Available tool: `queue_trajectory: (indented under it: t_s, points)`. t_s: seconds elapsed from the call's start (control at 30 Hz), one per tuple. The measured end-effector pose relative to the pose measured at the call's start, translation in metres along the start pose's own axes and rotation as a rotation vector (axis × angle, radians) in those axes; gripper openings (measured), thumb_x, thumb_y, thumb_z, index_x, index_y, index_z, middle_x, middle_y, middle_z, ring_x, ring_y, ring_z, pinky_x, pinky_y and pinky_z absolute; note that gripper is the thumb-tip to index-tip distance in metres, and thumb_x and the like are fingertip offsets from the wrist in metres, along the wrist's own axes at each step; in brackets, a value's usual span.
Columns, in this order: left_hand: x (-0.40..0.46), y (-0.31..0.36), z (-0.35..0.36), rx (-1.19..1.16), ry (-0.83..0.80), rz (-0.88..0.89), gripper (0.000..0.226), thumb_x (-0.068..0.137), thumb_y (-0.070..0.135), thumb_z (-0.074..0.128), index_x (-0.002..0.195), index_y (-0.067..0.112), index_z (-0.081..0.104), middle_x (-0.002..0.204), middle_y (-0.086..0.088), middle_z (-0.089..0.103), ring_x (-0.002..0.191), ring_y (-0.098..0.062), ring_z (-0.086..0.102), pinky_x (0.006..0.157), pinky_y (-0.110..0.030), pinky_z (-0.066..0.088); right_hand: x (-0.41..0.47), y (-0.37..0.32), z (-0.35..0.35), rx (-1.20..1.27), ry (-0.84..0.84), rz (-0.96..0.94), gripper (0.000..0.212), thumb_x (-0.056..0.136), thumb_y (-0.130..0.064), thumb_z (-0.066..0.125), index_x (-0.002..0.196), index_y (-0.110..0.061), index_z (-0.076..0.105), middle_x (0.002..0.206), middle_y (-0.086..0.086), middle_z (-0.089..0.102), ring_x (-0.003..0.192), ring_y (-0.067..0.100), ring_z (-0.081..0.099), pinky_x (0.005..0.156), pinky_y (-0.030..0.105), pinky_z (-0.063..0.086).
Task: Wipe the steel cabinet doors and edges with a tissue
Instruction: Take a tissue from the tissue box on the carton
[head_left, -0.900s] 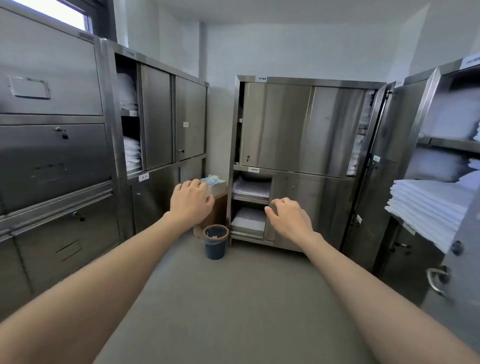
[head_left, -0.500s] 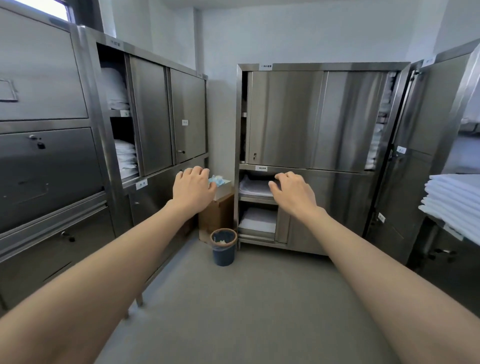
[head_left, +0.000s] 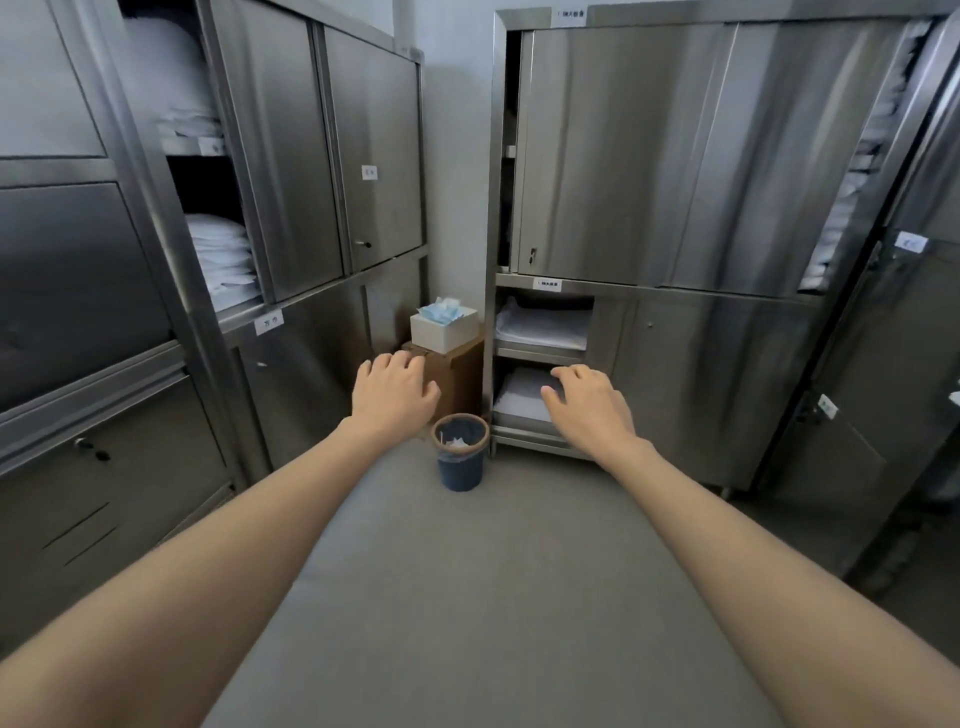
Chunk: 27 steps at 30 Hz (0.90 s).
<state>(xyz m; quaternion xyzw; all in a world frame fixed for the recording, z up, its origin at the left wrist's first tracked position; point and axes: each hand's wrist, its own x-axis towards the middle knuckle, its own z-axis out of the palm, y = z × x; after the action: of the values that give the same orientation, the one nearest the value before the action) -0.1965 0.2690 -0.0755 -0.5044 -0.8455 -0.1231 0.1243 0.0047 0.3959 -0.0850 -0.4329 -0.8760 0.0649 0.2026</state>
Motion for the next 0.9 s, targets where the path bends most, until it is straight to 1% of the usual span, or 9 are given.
queue_trajectory:
  t_s: [0.07,0.17,0.37,0.47,0.7,0.9]
  points:
    - [0.026,0.007,0.013,0.012,-0.01,-0.013,0.046,0.102,0.035,0.04,0.14,0.012,0.05,0.146,-0.008,0.049,0.135,-0.028,0.042,0.111,-0.042,0.03,0.03,0.013,0.01,0.007,-0.002,-0.014,0.043,0.105,-0.036,0.038,0.142,-0.016,0.049,0.145,0.004,0.048,0.137,0.024,0.037,0.106,0.041,0.036]
    - [0.074,0.023,0.022,0.015,0.017,-0.019,0.045,0.102,0.035,0.039,0.139,0.012,0.051,0.144,-0.007,0.05,0.133,-0.027,0.043,0.11,-0.041,0.031,0.077,0.032,0.013,0.019,0.02,-0.055,0.045,0.105,-0.037,0.038,0.143,-0.015,0.048,0.147,0.004,0.048,0.139,0.023,0.036,0.11,0.041,0.035]
    - [0.158,0.052,0.026,0.025,0.078,-0.017,0.042,0.101,0.033,0.04,0.135,0.011,0.053,0.139,-0.008,0.053,0.129,-0.027,0.046,0.108,-0.039,0.032,0.164,0.061,-0.002,0.049,0.054,-0.089,0.043,0.106,-0.034,0.038,0.142,-0.013,0.048,0.146,0.006,0.047,0.138,0.025,0.038,0.107,0.037,0.037]
    - [0.179,0.057,0.043,0.033,0.053,-0.024,0.042,0.101,0.034,0.039,0.134,0.012,0.054,0.138,-0.008,0.054,0.129,-0.026,0.047,0.108,-0.04,0.033,0.188,0.074,0.01,0.047,0.026,-0.085,0.043,0.106,-0.034,0.038,0.141,-0.012,0.049,0.144,0.007,0.049,0.135,0.025,0.04,0.105,0.037,0.038]
    - [0.223,0.045,0.1,0.021,-0.044,-0.081,0.044,0.102,0.035,0.04,0.139,0.013,0.051,0.143,-0.008,0.051,0.133,-0.027,0.044,0.111,-0.041,0.031,0.236,0.095,0.066,0.04,-0.079,-0.085,0.046,0.106,-0.037,0.038,0.144,-0.014,0.046,0.148,0.007,0.047,0.139,0.025,0.037,0.11,0.042,0.036]
    - [0.285,0.016,0.133,-0.006,-0.062,-0.096,0.045,0.103,0.035,0.039,0.141,0.013,0.049,0.145,-0.008,0.049,0.135,-0.028,0.043,0.113,-0.043,0.029,0.307,0.086,0.101,0.006,-0.108,-0.105,0.045,0.106,-0.037,0.037,0.144,-0.014,0.046,0.145,0.007,0.048,0.137,0.025,0.038,0.109,0.043,0.037]
